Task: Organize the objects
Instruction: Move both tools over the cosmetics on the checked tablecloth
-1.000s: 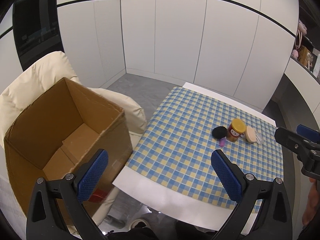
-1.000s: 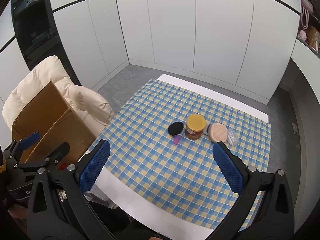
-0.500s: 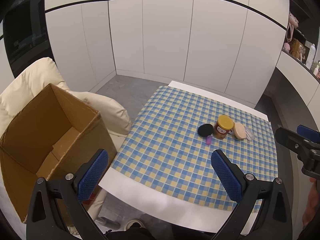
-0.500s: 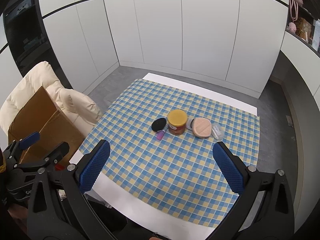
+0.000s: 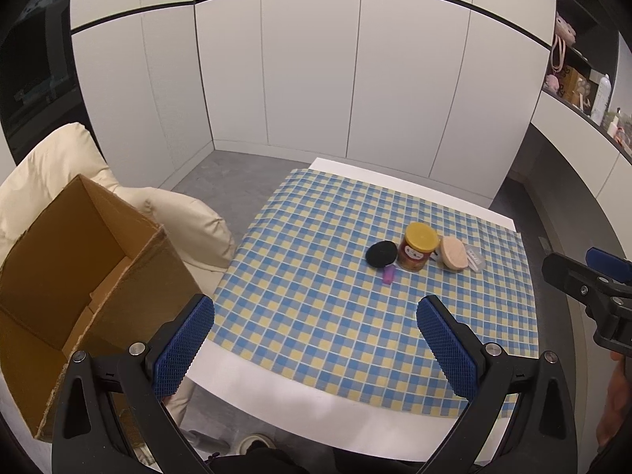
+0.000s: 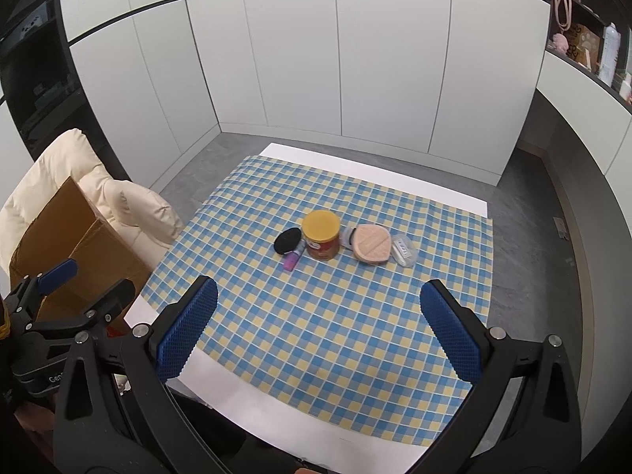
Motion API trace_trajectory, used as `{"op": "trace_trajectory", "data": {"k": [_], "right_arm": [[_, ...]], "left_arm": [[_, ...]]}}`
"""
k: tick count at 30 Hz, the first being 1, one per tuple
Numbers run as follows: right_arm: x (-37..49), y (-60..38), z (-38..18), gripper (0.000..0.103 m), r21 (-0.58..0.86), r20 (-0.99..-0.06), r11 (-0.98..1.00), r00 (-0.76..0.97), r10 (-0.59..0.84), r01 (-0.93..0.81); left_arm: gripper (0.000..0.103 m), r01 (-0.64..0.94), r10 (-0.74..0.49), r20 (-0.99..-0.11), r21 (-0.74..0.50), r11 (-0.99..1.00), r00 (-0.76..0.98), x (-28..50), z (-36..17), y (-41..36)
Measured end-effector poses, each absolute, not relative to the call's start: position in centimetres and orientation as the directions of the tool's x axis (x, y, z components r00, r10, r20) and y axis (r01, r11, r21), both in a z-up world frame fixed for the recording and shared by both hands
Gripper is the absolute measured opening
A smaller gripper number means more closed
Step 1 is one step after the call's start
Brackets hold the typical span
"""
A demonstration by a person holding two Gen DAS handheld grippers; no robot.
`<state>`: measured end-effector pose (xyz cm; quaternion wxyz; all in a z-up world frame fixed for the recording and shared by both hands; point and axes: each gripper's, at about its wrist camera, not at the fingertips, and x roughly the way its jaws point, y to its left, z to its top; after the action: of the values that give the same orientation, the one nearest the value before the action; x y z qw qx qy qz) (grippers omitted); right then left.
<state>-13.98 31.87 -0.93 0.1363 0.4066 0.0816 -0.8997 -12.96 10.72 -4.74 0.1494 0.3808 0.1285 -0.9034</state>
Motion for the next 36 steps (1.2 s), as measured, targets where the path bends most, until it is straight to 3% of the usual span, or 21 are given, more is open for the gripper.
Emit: {"op": "trace_trajectory", "data": {"k": [29,36], "right_arm": [[-15.0,36.8,-3.5,0.103,-0.111,-0.786,-0.963,-0.614,-0.066,0.245],[-15.6,39.7,-5.7,0.103,-0.056,-0.827,-0.981,-0.56,-0.057,0.183]], "left_arm": [[0.102,0.279,-0.111,-0.739,-0.107,-0.954,-0.664,-16.4,-5.8,15.0],[0.1,0.257,-0.087,-0.769,-0.104,-0.961,-0.633,-18.5,-8.2,16.0]]}}
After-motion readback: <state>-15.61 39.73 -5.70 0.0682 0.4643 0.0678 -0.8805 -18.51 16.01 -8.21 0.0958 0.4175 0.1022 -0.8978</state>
